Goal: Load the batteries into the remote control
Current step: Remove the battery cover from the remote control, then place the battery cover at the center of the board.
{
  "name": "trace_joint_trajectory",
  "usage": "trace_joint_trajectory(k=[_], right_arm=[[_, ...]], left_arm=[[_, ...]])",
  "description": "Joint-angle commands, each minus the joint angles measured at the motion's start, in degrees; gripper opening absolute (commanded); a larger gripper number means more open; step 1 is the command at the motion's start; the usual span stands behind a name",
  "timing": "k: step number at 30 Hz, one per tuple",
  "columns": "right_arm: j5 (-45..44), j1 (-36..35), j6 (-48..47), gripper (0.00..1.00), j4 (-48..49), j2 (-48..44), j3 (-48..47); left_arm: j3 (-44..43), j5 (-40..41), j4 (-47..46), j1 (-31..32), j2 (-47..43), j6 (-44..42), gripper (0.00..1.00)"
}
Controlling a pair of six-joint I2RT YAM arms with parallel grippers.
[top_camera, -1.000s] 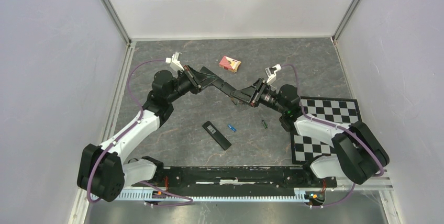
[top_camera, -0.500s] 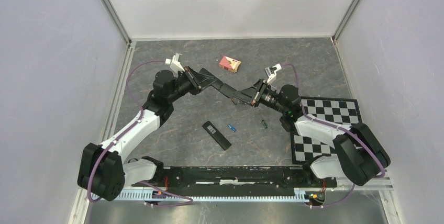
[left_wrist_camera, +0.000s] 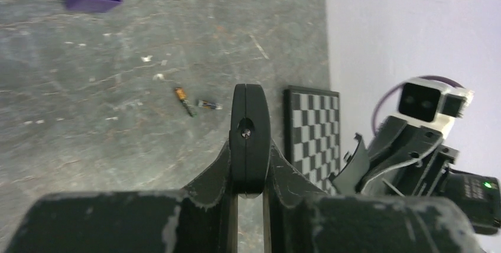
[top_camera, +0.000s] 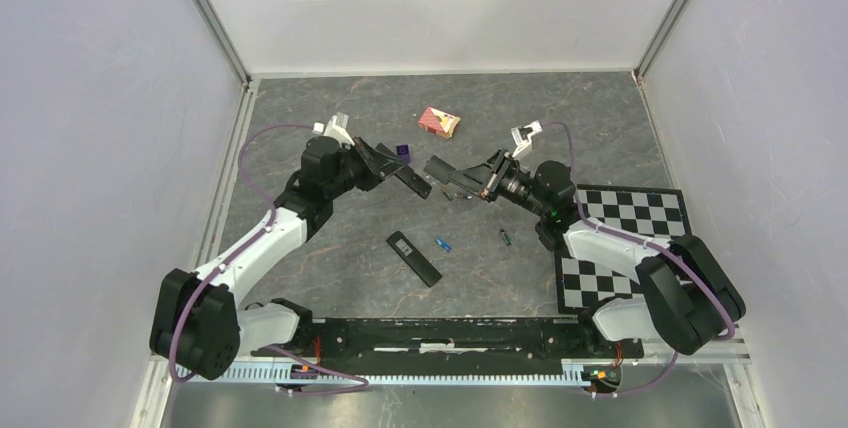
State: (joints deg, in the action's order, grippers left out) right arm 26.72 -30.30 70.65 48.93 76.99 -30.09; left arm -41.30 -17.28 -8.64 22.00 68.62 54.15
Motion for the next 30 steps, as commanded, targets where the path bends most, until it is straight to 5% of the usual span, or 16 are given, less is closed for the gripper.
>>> trace_joint_trajectory(k=[1, 19, 26, 30], right_arm=[[-5.1, 2.3, -7.0, 0.0, -5.5, 0.4, 1.2], [-21.4, 14.4, -23.6, 0.01, -24.2, 5.7, 7.3], [-22.7, 14.8, -28.2, 0.41, -31.5, 5.0, 7.3], [-25.5, 14.9, -31.8, 0.54, -35.8, 1.1, 6.3]], left_arm=[[0.2, 7.2, 5.2, 0.0, -1.9, -5.4, 0.02], [4.7, -3.3, 3.7, 0.0, -11.6, -13.0, 0.02], [1.3, -13.9, 4.0, 0.0, -13.5, -16.3, 0.02], [-0.3, -17.1, 5.7, 0.0, -14.3, -21.1, 0.02]])
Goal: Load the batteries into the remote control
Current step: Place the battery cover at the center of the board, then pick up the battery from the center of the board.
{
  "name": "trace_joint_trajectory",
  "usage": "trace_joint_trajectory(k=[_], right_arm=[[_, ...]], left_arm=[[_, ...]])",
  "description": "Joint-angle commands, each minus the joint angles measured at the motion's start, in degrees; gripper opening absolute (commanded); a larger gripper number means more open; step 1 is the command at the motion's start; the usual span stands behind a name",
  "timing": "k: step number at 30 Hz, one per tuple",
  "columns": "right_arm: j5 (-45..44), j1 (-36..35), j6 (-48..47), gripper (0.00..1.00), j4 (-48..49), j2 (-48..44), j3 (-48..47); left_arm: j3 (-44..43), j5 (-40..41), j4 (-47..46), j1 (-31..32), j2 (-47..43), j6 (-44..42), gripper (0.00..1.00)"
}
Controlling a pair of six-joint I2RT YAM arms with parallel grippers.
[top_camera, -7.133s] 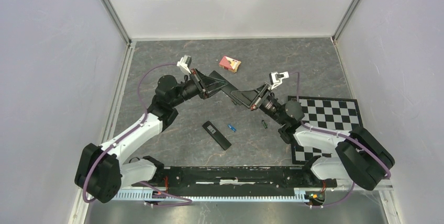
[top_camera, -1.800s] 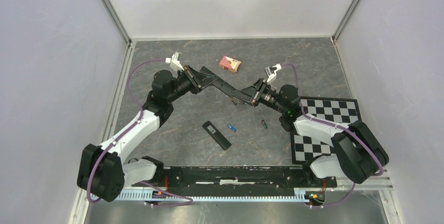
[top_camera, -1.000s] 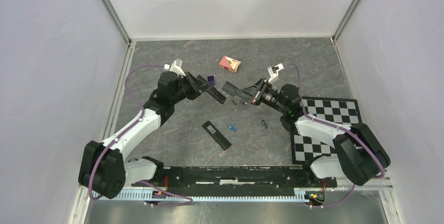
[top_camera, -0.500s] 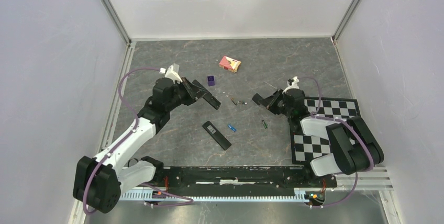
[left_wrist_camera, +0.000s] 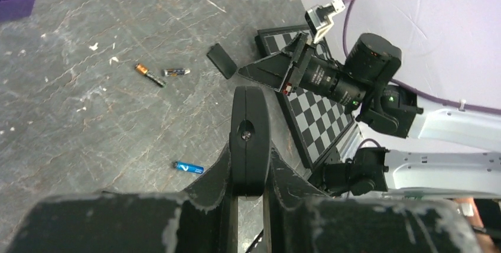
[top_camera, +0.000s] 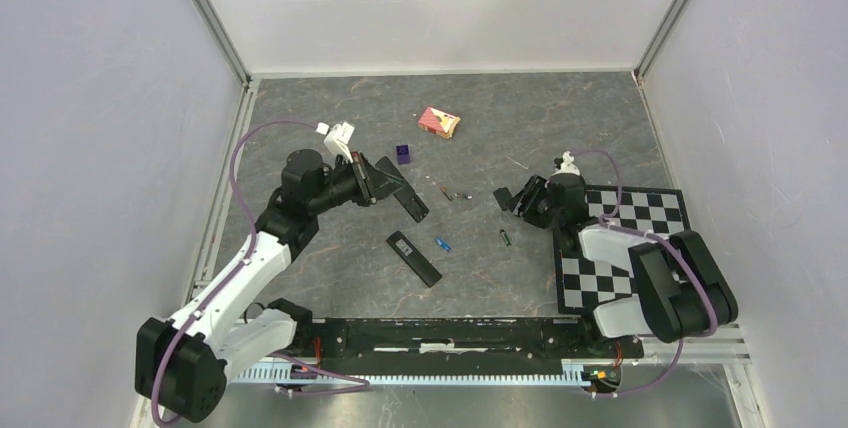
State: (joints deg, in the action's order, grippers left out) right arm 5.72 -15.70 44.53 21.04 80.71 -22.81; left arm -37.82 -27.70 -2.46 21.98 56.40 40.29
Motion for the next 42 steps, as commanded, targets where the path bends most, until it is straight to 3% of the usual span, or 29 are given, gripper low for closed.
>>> trace_joint_trajectory(k=[1, 4, 6, 8, 13, 17, 26, 42], right_arm=[[-5.0, 0.2, -6.7, 0.57, -9.0, -3.7, -1.6], [-4.6, -1.0, -9.7, 0.62, -9.2, -6.5, -2.8], [-4.1, -3.2, -12.6, 0.63, -9.1, -6.9, -5.1], [-3.5, -6.7, -15.8, 0.64, -8.5, -5.6, -8.4], [-6.7, -17.4, -24.7, 0.61, -11.0, 3.1, -21.4], [-11.3, -22.1, -30.8, 0.57, -13.3, 10.6, -29.8], [-15.4, -27.8, -41.2, 0.52, -16.2, 22.7, -39.4], [-16.8, -28.3, -39.4, 0.39, -18.2, 29.5, -42.5]], left_arm=[[-4.0, -8.2, -0.8, 0.1, -2.1, -8.4, 0.02], [-4.4, -13.2, -3.3, 0.0, -2.2, -9.8, 0.02], [-4.7, -11.8, -2.6, 0.0, -2.6, -10.3, 0.02], [-5.0, -7.7, 0.0, 0.0, -3.1, -11.1, 0.02], [-6.7, 11.6, 11.3, 0.0, -4.7, -10.9, 0.02], [-6.6, 17.4, 14.0, 0.0, -6.4, -9.3, 0.02], [-5.9, 19.6, 16.7, 0.0, -8.0, -8.5, 0.02], [-6.2, 19.6, 18.0, 0.0, -8.9, -8.7, 0.02]])
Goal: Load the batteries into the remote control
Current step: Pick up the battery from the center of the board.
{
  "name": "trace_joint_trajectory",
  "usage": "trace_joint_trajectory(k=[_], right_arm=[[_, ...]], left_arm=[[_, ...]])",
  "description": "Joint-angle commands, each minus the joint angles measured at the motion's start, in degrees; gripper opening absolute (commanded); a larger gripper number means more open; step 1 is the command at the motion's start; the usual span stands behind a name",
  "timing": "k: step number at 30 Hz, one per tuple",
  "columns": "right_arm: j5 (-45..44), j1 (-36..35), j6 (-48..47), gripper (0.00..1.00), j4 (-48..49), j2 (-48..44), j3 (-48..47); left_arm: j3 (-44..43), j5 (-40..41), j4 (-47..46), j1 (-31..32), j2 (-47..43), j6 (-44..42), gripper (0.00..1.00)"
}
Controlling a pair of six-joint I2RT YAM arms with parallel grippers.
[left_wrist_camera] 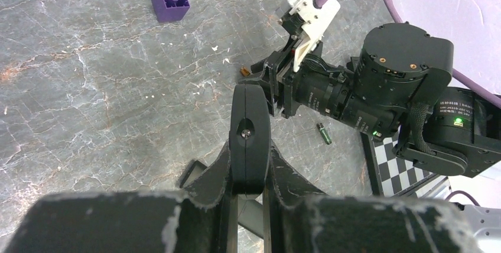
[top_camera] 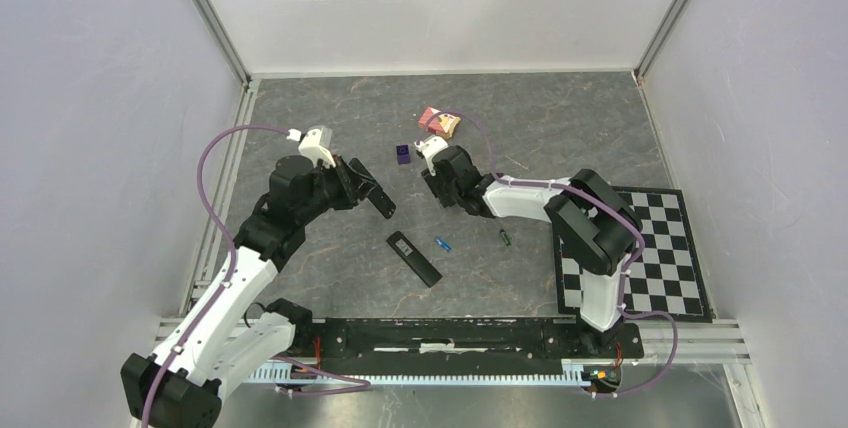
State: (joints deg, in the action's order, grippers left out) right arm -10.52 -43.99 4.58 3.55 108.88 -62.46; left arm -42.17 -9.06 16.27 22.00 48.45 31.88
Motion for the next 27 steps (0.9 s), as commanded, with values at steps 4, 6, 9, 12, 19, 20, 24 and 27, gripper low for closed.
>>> trace_joint_trajectory(k=[4, 6, 9, 12, 19, 20, 24, 27], right_arm=[[1.2, 0.7, 3.1, 0.33, -2.8, 3.1, -3.8], [2.1, 1.2, 4.5, 0.29, -3.5, 3.5, -3.9], [1.9, 1.4, 5.1, 0.21, -5.6, 3.3, -3.9], [1.4, 1.5, 5.1, 0.12, -5.4, 2.4, -3.3], [0.7, 1.5, 4.7, 0.05, -3.2, -2.5, -1.6], [1.1, 1.6, 5.1, 0.05, -1.9, -4.2, -1.0], [4.8, 1.6, 7.2, 0.05, 1.5, -12.7, 3.7], [8.6, 1.6, 9.7, 0.05, 5.6, -21.0, 8.5]], left_arm=[[-2.2, 0.5, -0.4, 0.0, -1.0, 0.0, 0.02], [-2.3, 0.2, -0.2, 0.0, -1.2, 0.1, 0.02], [-2.1, -0.3, -0.2, 0.0, -1.1, 0.4, 0.02], [-1.7, -0.8, -0.7, 0.0, -0.6, 0.9, 0.02], [0.9, -3.4, -4.5, 0.0, 0.8, 3.8, 0.02], [1.7, -4.2, -5.8, 0.0, 1.1, 4.8, 0.02], [4.2, -7.4, -10.9, 0.0, 2.9, 7.7, 0.02], [5.9, -9.6, -15.2, 0.0, 3.9, 9.5, 0.02]])
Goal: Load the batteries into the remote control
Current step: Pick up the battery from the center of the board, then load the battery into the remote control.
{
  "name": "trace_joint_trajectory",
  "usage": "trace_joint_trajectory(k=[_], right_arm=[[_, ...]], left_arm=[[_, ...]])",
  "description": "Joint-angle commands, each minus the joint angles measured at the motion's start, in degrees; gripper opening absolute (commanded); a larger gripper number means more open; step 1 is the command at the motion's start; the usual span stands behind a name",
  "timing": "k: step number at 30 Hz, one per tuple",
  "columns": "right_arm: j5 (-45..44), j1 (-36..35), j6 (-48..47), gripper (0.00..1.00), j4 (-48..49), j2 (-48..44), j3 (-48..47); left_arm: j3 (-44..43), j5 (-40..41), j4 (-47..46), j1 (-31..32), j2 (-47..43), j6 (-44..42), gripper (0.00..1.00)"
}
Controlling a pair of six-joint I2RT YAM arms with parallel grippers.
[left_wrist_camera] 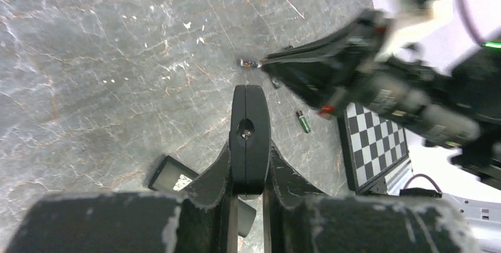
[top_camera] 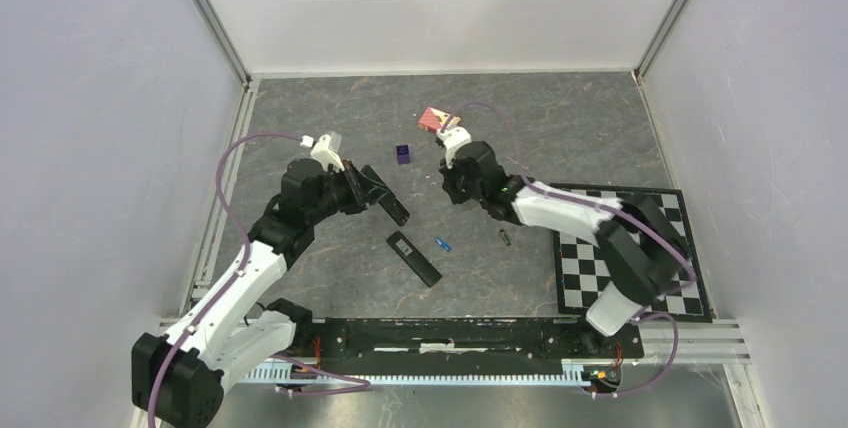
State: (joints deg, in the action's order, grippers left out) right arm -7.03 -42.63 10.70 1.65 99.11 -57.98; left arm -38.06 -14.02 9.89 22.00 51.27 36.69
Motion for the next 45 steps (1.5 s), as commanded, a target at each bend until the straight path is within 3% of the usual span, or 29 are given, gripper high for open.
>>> trace_joint_trajectory(k=[1, 7, 11, 17, 31, 45], right_arm=[[6.6, 0.3, 4.3, 0.05, 8.7, -14.0, 5.7], [16.4, 0.3, 10.2, 0.05, 19.2, -28.8, 14.8], [24.2, -0.3, 15.0, 0.05, 27.8, -32.7, 18.5], [25.0, -2.2, 14.0, 0.05, 31.1, -34.2, 19.2], [25.8, -4.0, 8.7, 0.06, 29.6, -34.1, 18.3], [27.5, -4.0, 7.1, 0.24, 25.9, -36.0, 17.7]], left_arm=[[2.2, -5.2, -9.6, 0.0, 1.5, 5.2, 0.02], [3.6, -12.7, -21.4, 0.1, 4.4, 11.2, 0.02], [4.6, -18.1, -30.3, 0.2, 6.3, 17.8, 0.02], [4.4, -21.8, -36.7, 0.2, 7.7, 26.6, 0.02], [3.8, -23.4, -39.3, 0.2, 6.7, 32.6, 0.02], [2.5, -23.8, -39.9, 0.2, 6.6, 33.3, 0.02]])
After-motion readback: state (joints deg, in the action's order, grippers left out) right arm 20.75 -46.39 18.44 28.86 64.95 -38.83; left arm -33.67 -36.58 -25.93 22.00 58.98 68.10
